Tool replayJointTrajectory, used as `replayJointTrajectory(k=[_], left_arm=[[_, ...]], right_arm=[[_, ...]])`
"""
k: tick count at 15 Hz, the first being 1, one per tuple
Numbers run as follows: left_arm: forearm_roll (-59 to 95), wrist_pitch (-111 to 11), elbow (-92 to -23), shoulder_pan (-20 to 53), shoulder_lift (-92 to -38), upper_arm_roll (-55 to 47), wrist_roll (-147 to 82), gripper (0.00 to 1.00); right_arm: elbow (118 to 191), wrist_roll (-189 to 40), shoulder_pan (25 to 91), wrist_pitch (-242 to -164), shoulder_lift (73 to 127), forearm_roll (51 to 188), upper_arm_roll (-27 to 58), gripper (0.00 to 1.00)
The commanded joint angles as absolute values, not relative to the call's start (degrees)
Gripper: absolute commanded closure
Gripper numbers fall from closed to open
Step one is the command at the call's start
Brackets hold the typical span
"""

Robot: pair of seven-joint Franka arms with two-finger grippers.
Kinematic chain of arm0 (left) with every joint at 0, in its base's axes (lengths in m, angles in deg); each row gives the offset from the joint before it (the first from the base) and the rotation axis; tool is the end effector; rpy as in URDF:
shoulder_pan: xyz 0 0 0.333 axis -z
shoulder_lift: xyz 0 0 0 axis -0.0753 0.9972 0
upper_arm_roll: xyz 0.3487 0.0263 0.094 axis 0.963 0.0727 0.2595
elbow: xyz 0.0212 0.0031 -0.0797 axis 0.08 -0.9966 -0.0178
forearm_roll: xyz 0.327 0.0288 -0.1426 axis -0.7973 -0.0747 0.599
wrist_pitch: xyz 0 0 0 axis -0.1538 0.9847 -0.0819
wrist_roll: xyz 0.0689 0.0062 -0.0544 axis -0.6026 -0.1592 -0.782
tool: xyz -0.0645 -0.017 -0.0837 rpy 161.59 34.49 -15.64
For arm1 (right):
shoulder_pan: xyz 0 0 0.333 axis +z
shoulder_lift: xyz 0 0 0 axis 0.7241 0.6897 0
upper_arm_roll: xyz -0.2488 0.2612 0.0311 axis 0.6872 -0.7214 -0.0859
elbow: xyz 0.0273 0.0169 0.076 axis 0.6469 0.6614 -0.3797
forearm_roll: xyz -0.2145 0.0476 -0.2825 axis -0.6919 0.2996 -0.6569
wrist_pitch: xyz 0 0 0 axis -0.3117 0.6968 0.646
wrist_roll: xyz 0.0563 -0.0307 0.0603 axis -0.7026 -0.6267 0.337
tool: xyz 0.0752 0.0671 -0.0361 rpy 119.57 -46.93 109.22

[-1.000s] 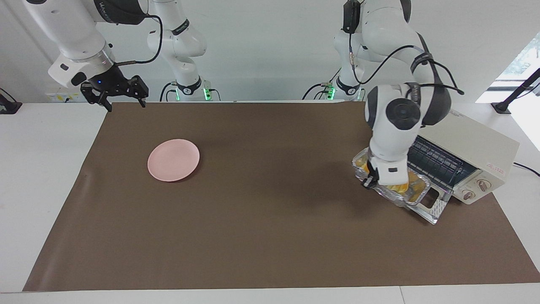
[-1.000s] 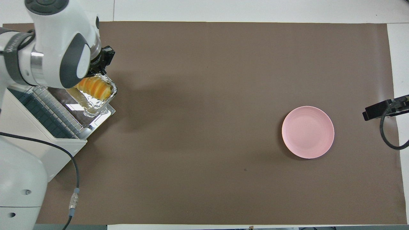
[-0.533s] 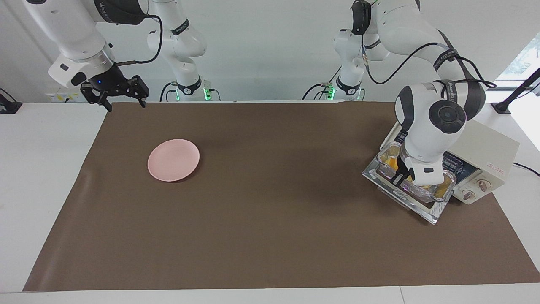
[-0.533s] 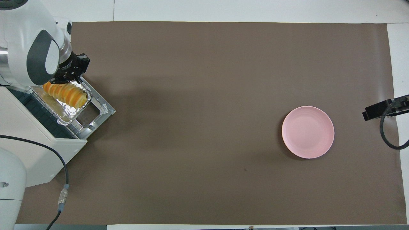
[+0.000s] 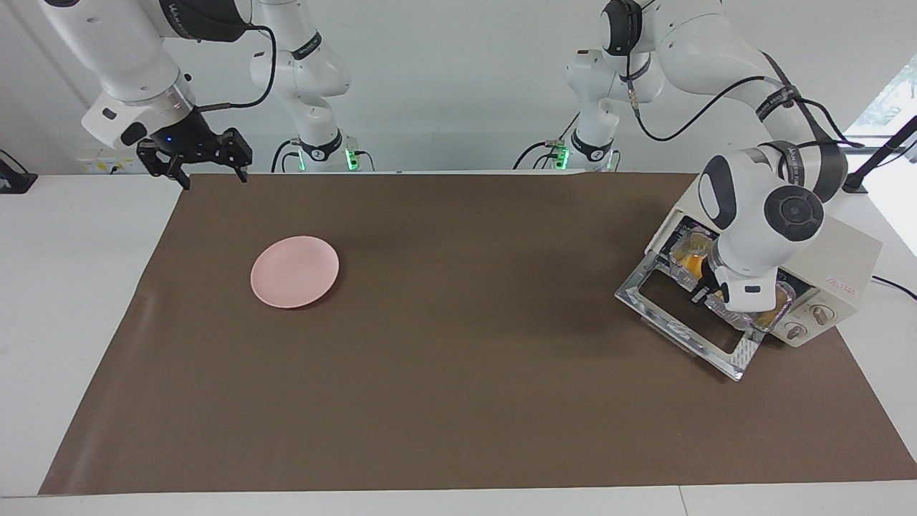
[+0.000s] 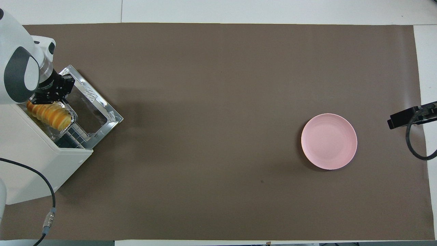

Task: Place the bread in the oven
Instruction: 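Carry the foil tray into the oven with the left gripper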

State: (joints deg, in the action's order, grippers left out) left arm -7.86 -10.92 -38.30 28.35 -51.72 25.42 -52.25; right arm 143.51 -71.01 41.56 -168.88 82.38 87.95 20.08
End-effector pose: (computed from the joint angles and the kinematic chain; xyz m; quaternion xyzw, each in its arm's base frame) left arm 0.6262 -0.0169 0.4679 -0.9406 -0.3104 0.0685 0.1196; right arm 0.4879 -0.0234 0.6626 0.9951 0.0768 -0.0616 0.0044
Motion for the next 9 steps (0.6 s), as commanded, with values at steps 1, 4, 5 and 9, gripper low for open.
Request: replayJointTrajectory(k=[1,4,5,9], left_arm=[[-9.17,-14.38,-43.16,27.96,-54.74,26.36,-51.94,1.0],[-9.87,-14.73,-43.6,27.96,-54.83,26.54,-52.2,1.0],[-9.96,-14.73,-43.69,28.05,-54.83,26.63,-52.55,1.0],[-10.31,-14.38,-43.86,28.57,-54.83,26.63,-52.99,1.0]], right_arm=[[144.7,-70.4,41.12,-169.17,81.29,87.53,19.76,0.0],[144.7,-70.4,41.12,-169.17,81.29,87.53,19.76,0.0],[144.7,-70.4,41.12,-169.17,81.29,87.53,19.76,0.0],[144.7,-70.4,41.12,-169.17,81.29,87.53,19.76,0.0]])
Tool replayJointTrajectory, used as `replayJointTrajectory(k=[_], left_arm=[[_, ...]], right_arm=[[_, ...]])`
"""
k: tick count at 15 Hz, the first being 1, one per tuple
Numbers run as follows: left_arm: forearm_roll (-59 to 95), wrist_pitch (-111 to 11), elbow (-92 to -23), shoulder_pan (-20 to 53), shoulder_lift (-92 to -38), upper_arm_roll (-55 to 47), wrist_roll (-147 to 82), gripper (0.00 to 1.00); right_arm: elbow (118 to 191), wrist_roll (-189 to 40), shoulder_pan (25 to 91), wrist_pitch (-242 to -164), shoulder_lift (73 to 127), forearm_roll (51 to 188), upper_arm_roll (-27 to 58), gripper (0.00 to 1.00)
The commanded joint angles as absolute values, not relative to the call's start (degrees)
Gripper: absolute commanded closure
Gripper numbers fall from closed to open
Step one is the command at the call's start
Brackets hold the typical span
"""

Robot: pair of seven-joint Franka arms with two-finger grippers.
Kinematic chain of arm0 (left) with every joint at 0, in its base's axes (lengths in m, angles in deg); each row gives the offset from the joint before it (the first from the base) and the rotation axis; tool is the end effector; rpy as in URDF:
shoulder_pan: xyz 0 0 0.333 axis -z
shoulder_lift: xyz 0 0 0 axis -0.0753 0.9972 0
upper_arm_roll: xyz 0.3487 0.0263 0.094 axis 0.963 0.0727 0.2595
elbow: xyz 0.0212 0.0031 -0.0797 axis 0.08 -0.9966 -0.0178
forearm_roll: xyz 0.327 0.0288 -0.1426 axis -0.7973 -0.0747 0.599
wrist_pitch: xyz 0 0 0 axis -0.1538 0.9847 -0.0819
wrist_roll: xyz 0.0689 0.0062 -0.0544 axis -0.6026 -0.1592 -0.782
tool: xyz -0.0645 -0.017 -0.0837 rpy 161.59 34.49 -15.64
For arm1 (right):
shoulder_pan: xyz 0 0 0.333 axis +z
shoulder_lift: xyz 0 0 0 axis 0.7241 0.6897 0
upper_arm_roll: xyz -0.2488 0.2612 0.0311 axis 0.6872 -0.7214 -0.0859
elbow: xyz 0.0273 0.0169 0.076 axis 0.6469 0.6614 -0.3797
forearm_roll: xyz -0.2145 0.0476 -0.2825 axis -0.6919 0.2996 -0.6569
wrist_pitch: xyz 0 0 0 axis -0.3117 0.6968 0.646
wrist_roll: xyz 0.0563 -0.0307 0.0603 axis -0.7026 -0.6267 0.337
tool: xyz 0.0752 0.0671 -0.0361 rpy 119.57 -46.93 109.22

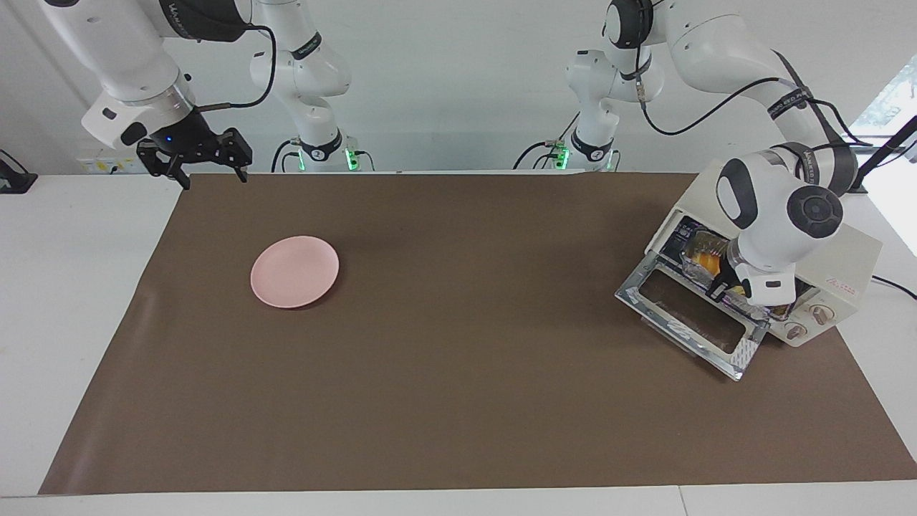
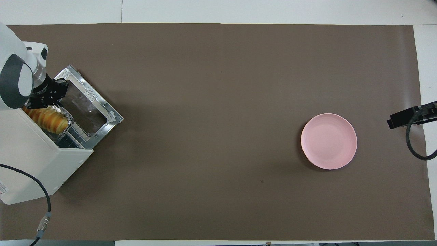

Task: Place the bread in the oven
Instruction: 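Carry the foil tray into the oven with the left gripper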

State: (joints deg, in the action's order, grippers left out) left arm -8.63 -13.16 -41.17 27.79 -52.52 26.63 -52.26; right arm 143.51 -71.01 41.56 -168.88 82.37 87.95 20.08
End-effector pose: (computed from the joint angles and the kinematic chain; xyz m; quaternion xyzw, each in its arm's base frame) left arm 0.6201 0.0053 0.4600 -0.9358 -0.3231 0.0660 0.1246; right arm 0.4878 -0.0234 0.6627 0.9951 0.0768 -0.0616 0.0044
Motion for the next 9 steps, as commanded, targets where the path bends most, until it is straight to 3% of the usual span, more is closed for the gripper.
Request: replayJointTrajectory(k=[1,4,5,6,7,8,9], left_arm=[[-10.31,-14.2,-43.86,28.92,-54.92,26.54,-53.43,1.0],[-10.48,-14.38,-45.97,29.63,-55.97,26.54,-53.52,1.0],[-10.57,-14.64,-45.97,29.63,-56.06,26.54,-53.34,0.89],[-10.57,-14.73,-45.97,29.63,-56.06,26.54,-53.08,0.65],[-10.66,-14.73,-45.97,29.54,-56.06,26.54,-52.99,0.27],[-10.66,-14.82,-45.8,29.46,-56.06,26.54,-52.9,0.0],[-10.66,-15.34,-45.36,29.19,-55.89,26.54,-52.82,0.0]], right_arm=[[144.7,-70.4,41.12,-169.17,81.29,87.53,19.76,0.0],[144.7,-70.4,41.12,-169.17,81.29,87.53,19.76,0.0],[144.7,-70.4,41.12,-169.17,81.29,87.53,19.76,0.0],[144.7,-70.4,41.12,-169.17,81.29,87.53,19.76,0.0],[144.7,-70.4,41.12,-169.17,81.29,87.53,19.76,0.0],[144.7,-70.4,41.12,-169.17,81.29,87.53,19.76,0.0],[144.7,-70.4,41.12,-169.17,81.29,87.53,19.76,0.0]])
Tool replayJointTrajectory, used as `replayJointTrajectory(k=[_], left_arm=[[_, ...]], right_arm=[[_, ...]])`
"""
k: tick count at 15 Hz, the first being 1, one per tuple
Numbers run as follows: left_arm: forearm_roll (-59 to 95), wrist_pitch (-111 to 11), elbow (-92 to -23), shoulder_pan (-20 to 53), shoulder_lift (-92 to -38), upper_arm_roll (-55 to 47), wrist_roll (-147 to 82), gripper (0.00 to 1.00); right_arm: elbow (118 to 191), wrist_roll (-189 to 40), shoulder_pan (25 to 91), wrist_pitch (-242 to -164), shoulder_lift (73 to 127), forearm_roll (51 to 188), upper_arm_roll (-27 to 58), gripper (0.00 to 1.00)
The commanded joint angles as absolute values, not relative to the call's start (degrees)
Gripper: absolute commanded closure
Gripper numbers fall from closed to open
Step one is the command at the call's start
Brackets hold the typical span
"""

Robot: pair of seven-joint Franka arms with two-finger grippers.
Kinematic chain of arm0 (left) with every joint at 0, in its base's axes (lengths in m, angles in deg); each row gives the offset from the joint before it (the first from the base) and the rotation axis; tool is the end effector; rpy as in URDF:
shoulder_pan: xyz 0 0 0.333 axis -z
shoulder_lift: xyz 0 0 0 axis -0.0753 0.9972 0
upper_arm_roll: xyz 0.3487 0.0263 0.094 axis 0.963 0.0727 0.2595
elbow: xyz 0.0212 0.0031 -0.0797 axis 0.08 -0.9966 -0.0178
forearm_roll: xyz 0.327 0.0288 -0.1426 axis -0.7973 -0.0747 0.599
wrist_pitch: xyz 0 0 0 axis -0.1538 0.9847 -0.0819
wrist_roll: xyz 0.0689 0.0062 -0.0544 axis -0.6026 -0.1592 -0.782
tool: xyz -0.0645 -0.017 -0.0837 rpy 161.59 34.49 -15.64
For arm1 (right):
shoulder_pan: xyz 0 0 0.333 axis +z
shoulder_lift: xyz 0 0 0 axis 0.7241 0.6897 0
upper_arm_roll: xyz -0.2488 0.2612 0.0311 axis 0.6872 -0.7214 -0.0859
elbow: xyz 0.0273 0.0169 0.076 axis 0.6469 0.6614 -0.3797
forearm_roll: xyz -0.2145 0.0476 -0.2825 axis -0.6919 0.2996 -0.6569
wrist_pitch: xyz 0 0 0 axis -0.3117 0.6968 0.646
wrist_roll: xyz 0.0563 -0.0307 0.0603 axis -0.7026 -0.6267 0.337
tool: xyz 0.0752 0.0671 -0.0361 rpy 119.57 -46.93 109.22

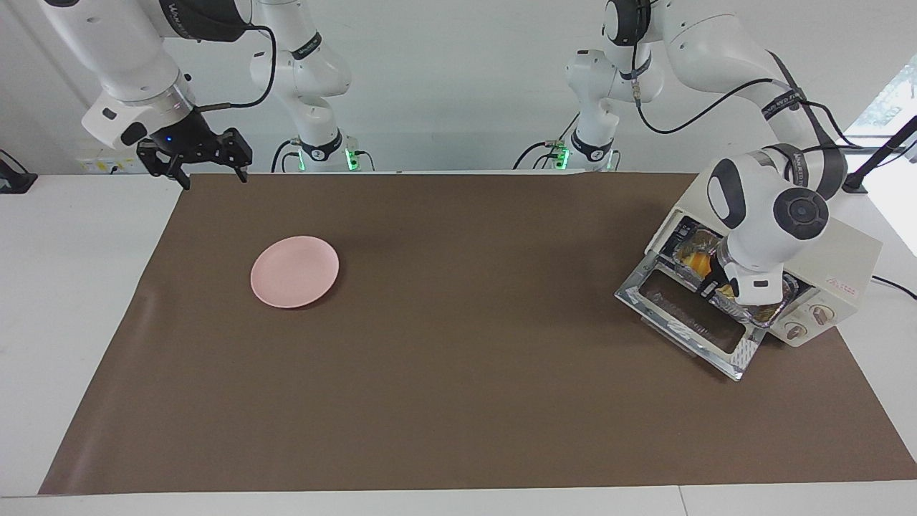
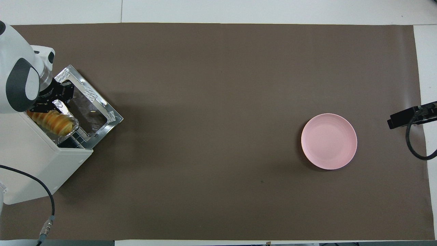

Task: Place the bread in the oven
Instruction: 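Release the foil tray inside the oven and raise the left gripper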

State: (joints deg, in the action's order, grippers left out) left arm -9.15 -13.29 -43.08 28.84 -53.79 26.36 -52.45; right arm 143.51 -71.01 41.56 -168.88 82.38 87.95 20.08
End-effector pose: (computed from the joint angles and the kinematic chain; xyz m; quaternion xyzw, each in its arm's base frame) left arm 0.6116 -0.0044 0.4587 -0.9384 -0.3140 0.0707 0.1257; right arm 0.4879 -0.0234 0.6626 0.9951 0.0768 -0.0616 0.0044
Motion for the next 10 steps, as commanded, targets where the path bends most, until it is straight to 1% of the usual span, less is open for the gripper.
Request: replayJointTrajectory(k=[1,6,8,10], left_arm=[[-10.66,-16.13,-44.92,29.19,-55.71,26.54,-52.73,0.0],[-10.14,-18.16,-39.04,28.84,-55.27,26.54,-52.38,0.0],[-9.61,-16.84,-35.27,28.84,-55.27,26.45,-52.46,0.0],[-7.16,-14.48,-32.98,28.84,-55.79,26.72,-52.38,0.0]], right_arm=[[144.7,-70.4,41.12,-169.17,81.29,87.53,19.76,0.0],[144.7,-70.4,41.12,-169.17,81.29,87.53,19.76,0.0],[144.7,-70.4,41.12,-169.17,81.29,87.53,19.76,0.0],[144.7,-70.4,41.12,-169.17,81.29,87.53,19.76,0.0]])
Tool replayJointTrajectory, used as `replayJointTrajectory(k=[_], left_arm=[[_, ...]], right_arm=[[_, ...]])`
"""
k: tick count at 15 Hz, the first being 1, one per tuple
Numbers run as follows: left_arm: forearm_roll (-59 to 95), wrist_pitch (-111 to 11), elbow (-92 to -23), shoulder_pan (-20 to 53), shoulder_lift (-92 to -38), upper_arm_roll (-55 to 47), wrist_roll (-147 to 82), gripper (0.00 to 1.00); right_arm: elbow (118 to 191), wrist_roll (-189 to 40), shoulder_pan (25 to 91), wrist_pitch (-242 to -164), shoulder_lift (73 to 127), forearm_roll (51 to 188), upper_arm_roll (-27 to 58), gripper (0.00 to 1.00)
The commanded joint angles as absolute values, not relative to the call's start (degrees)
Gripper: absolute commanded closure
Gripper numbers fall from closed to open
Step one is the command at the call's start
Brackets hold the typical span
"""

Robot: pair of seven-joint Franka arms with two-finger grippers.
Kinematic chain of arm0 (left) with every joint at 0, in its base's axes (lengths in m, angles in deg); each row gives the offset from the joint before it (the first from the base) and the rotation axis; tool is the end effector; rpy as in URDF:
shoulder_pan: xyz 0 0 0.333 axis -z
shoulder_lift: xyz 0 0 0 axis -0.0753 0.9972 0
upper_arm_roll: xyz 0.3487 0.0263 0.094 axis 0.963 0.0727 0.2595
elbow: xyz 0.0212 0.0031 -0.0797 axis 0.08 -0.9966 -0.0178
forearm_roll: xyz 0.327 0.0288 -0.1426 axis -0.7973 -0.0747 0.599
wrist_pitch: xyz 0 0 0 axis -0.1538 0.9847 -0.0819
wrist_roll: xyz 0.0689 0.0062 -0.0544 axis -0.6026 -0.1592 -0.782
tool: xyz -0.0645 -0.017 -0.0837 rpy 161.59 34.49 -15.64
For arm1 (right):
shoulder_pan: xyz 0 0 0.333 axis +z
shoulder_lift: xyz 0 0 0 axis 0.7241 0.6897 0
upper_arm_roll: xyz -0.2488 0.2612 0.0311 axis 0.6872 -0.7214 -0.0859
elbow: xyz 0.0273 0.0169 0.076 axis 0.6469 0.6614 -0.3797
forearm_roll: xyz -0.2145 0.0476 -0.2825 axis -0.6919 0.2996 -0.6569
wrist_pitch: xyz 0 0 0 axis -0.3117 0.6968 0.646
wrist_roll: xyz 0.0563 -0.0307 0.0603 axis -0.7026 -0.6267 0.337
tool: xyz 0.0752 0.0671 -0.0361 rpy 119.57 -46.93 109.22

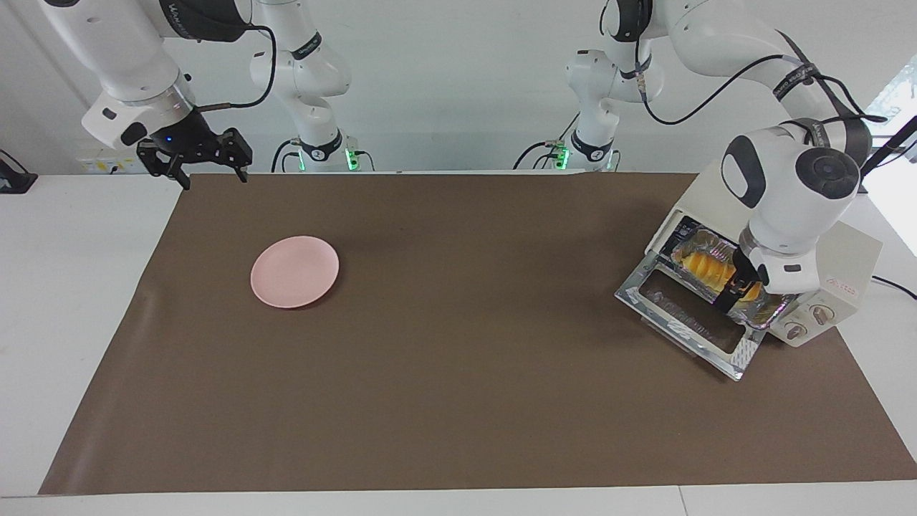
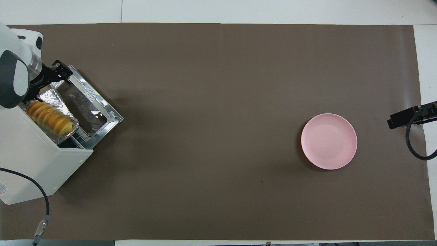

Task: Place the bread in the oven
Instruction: 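Release the foil tray inside the oven and raise the left gripper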

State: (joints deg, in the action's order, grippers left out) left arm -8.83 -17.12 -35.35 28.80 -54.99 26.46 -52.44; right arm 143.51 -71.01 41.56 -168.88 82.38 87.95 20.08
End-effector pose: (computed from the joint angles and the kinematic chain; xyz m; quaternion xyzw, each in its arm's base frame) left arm 0.6372 -0.0119 0.5333 -0.9458 -0.3111 -0.0325 0.0876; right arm 0.4879 -0.0234 0.6626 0.9951 0.0768 -0.0616 0.0044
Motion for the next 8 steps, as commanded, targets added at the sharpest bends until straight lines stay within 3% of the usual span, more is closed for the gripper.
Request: replayJointTrajectory(k=[1,8], left_arm=[[-7.06,-13.16,-31.92,28.75,-55.97,26.89,-51.68,0.0],[-7.06,4.67,-33.66,28.31,-67.03,26.98,-22.27,0.0]], right_arm=[[144.7,-70.4,41.12,-169.17,81.29,87.53,19.76,0.0],[144.7,-70.4,41.12,-169.17,81.38,87.53,19.76,0.0]])
